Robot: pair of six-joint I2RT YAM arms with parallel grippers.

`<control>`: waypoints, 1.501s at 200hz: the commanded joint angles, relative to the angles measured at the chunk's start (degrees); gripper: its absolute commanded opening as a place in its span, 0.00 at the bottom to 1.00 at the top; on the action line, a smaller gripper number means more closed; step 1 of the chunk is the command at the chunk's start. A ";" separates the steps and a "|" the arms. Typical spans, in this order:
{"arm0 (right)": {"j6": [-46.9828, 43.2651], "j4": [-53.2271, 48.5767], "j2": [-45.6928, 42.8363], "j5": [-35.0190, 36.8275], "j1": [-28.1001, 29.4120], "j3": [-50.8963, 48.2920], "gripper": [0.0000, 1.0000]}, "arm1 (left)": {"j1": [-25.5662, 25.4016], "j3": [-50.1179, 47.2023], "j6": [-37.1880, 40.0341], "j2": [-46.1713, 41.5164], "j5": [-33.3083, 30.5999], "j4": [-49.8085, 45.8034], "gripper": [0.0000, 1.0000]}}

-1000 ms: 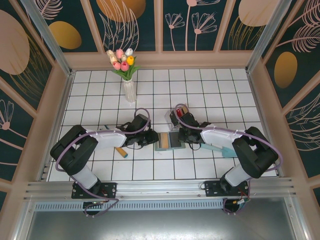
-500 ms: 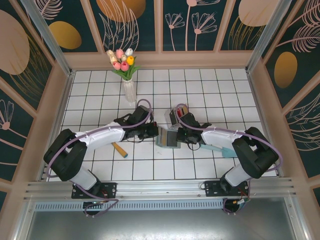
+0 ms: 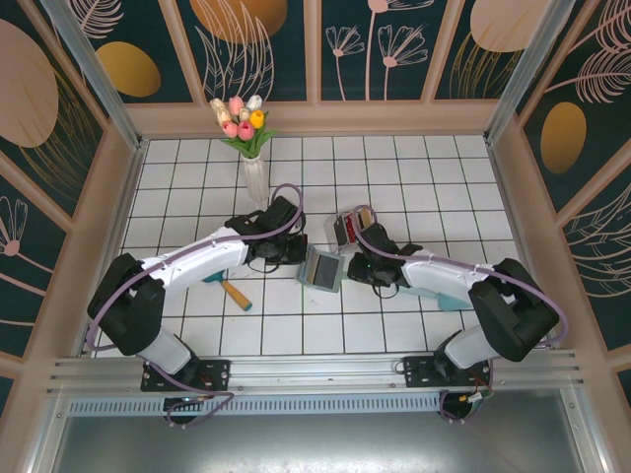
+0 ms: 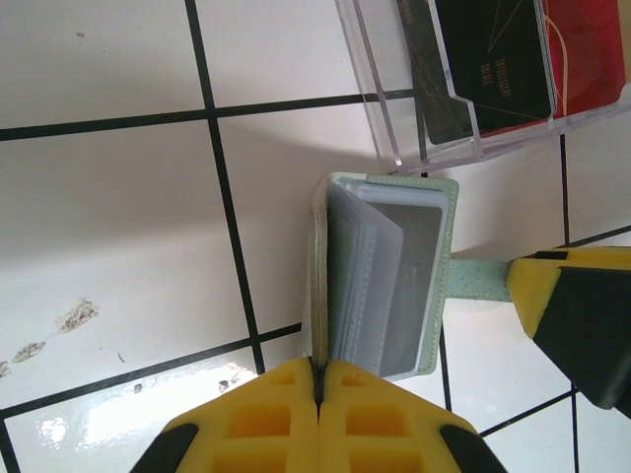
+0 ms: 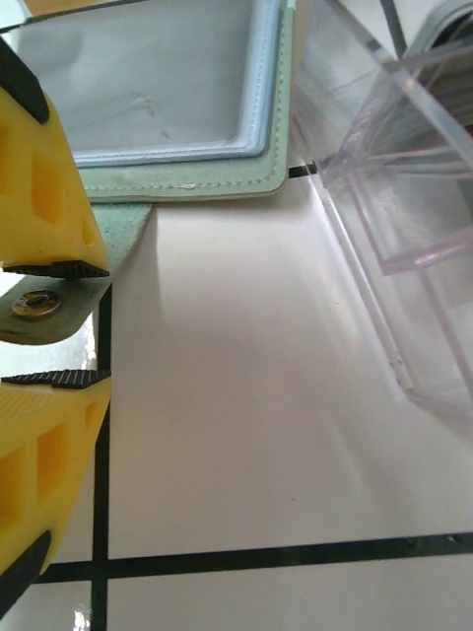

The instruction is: Put the credit cards into the card holder

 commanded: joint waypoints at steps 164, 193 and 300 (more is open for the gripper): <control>1.42 2.09 -5.80 -5.55 -0.73 -1.12 0.20 | -0.29 -1.68 0.40 -0.76 -0.22 1.03 0.00; 1.42 2.00 -5.32 -5.29 -0.98 -1.23 0.20 | -0.30 -1.86 0.27 -0.94 -0.02 1.14 0.00; 0.81 4.25 -4.45 -7.73 -2.28 -1.68 0.14 | -0.24 -2.30 0.39 -0.94 0.60 1.71 0.00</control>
